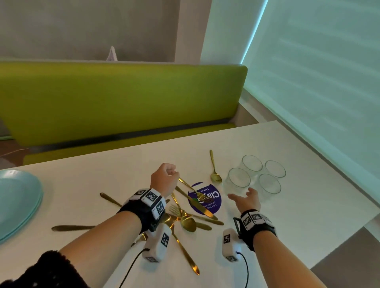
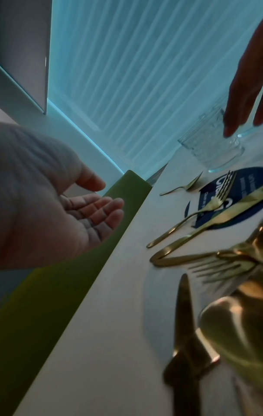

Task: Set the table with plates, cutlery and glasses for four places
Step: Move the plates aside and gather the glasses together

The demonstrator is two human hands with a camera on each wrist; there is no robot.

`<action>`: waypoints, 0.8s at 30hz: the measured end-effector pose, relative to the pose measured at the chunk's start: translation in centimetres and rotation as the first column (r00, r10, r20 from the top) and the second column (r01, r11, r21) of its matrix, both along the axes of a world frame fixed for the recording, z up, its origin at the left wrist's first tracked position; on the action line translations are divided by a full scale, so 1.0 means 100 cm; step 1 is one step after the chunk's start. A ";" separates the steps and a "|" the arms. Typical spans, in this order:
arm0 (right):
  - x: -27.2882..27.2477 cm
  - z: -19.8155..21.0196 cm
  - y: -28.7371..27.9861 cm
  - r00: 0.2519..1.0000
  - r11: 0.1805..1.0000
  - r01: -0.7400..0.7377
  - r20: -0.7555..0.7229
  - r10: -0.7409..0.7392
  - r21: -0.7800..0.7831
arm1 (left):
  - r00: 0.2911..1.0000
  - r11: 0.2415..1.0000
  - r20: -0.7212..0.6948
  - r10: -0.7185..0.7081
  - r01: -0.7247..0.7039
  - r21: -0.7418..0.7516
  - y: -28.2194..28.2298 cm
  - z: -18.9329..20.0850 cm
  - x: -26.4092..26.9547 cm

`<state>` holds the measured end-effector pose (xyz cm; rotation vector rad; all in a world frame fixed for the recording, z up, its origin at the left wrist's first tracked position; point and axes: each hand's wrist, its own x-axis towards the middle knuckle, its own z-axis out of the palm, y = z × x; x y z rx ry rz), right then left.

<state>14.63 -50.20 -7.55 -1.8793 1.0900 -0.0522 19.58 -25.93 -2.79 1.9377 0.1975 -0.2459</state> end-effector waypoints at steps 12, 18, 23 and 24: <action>0.030 -0.028 -0.007 0.988 1.000 -0.001 0.156 0.002 -0.011 | 0.998 0.998 -0.061 0.022 -0.018 0.054 -0.018 -0.015 0.011; 0.026 -0.018 -0.004 0.974 0.990 -0.112 0.190 0.126 -0.082 | 0.956 0.952 -0.142 -0.256 0.275 0.136 -0.043 -0.017 0.007; 0.018 0.004 0.008 0.916 0.946 -0.314 0.239 0.323 -0.076 | 0.886 0.871 -0.106 -0.451 0.463 0.168 -0.080 -0.021 0.002; 0.017 0.009 0.008 0.903 0.935 -0.348 0.247 0.353 -0.065 | 0.881 0.868 -0.078 -0.466 0.472 0.152 -0.087 -0.020 0.001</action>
